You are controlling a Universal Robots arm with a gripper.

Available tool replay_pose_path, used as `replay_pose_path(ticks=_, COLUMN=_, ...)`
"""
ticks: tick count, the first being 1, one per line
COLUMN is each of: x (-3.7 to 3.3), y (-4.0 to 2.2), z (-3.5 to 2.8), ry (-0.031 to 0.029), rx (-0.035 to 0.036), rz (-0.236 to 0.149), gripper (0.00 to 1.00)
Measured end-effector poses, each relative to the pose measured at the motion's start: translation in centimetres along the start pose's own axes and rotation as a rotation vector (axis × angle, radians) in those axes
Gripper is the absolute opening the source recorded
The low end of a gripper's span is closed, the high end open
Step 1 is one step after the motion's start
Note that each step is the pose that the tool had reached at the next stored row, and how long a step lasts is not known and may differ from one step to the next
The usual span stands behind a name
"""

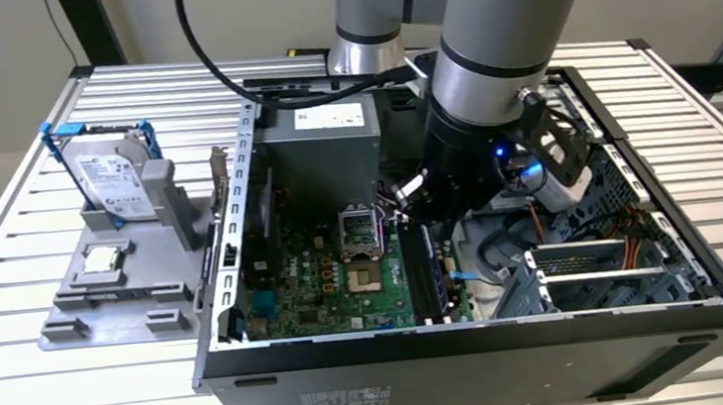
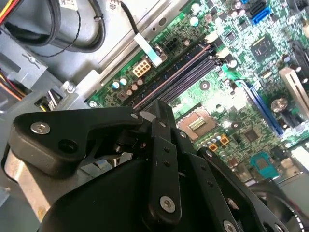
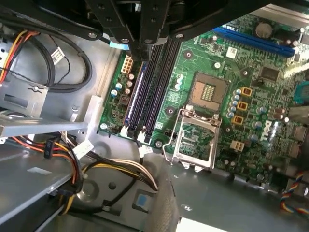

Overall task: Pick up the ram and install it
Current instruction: 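Insert the ram into the slot, then press down the ram until it locks into place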

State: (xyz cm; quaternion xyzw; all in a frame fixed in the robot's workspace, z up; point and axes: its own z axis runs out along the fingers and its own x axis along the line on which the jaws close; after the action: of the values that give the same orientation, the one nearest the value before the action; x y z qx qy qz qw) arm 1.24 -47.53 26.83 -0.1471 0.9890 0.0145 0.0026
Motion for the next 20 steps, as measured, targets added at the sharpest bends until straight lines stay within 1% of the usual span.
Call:
replay_pose_path(ticks=13, x=-0.32, y=-0.1, z=0.0, ry=0.0039, rx=-0.0027, rz=-0.155, gripper=0.0)
replay_pose_path(ticks=20, x=-0.36, y=-0.11, z=0.0, ry=0.0063, rx=-0.0047, rz=-0.253, gripper=0.0)
